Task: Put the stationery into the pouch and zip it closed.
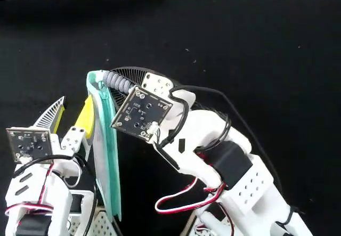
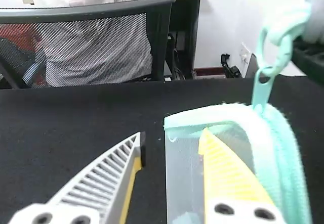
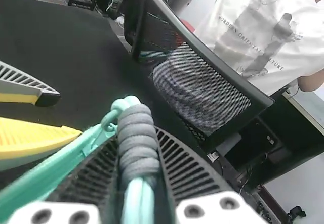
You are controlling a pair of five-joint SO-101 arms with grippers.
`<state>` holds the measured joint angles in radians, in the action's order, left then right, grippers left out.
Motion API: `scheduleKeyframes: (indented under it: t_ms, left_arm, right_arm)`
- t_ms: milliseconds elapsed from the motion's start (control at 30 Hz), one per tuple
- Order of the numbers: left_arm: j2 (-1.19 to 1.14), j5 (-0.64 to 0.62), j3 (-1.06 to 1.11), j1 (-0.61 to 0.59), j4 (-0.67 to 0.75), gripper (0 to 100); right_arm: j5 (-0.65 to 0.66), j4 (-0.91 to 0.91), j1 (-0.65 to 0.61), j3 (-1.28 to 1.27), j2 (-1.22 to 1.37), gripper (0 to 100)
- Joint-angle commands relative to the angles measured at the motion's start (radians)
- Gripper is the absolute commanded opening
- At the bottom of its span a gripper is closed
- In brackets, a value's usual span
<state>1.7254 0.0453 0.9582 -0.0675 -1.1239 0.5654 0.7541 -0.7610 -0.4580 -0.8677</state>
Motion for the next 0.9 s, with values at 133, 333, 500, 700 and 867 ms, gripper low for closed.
scheduleKeyframes:
  t_ms: [133,333,500,700,867]
  left_arm:
    - [-0.002,0.084,-0.116,0.016,-0.068,20]
    - [0.006,0.083,-0.134,0.025,-0.074,20]
    - [0.006,0.081,-0.139,0.099,-0.074,20]
    - [-0.002,0.081,-0.111,0.165,-0.066,26]
    - [-0.002,0.081,-0.114,0.166,-0.066,25]
  right_arm:
    - [-0.023,-0.066,0.063,0.004,-0.025,1.2]
    - [-0.068,-0.086,0.092,0.002,0.008,1.2]
    - [-0.071,-0.087,0.092,0.008,0.051,1.2]
    - [-0.075,-0.084,0.084,0.010,0.030,1.2]
    - [-0.077,-0.080,0.083,0.007,-0.027,1.2]
